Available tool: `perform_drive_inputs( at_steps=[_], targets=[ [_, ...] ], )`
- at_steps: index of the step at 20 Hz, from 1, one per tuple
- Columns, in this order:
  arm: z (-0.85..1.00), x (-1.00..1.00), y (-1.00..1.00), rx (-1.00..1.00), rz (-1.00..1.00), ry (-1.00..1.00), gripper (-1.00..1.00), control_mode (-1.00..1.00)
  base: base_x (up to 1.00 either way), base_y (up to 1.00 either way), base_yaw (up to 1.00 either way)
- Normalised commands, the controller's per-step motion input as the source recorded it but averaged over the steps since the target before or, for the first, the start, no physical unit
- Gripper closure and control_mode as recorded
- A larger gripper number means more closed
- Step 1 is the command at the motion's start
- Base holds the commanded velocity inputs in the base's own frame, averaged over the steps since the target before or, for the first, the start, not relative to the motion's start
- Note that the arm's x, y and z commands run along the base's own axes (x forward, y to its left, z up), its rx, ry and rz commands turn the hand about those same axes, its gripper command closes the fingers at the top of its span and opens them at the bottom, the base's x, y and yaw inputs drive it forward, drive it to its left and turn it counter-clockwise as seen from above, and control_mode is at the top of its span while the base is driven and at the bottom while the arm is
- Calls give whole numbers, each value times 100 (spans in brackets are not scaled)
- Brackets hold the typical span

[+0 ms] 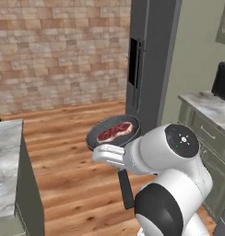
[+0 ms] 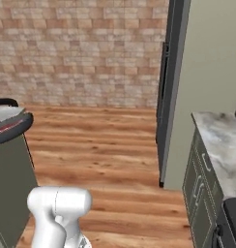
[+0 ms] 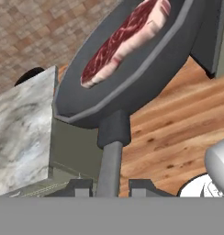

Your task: Pick up the pan with the steak in it and place it on the dining table. Then place the steak on the plate.

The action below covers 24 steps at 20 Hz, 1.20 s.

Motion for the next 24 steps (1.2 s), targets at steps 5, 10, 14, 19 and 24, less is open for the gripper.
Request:
perform_drive_inputs(
  at_steps=[5,10,14,19,24],
  targets=[
    [0,0,0,0,0,0,100,100,-10,4,36],
    [0,0,0,0,0,0,100,100,-10,0,8],
    [0,0,0,0,0,0,100,100,-4,0,2],
    [0,0,0,0,0,0,100,100,-5,0,0],
    [0,0,0,0,0,0,100,100,35,-1,0]
  ],
)
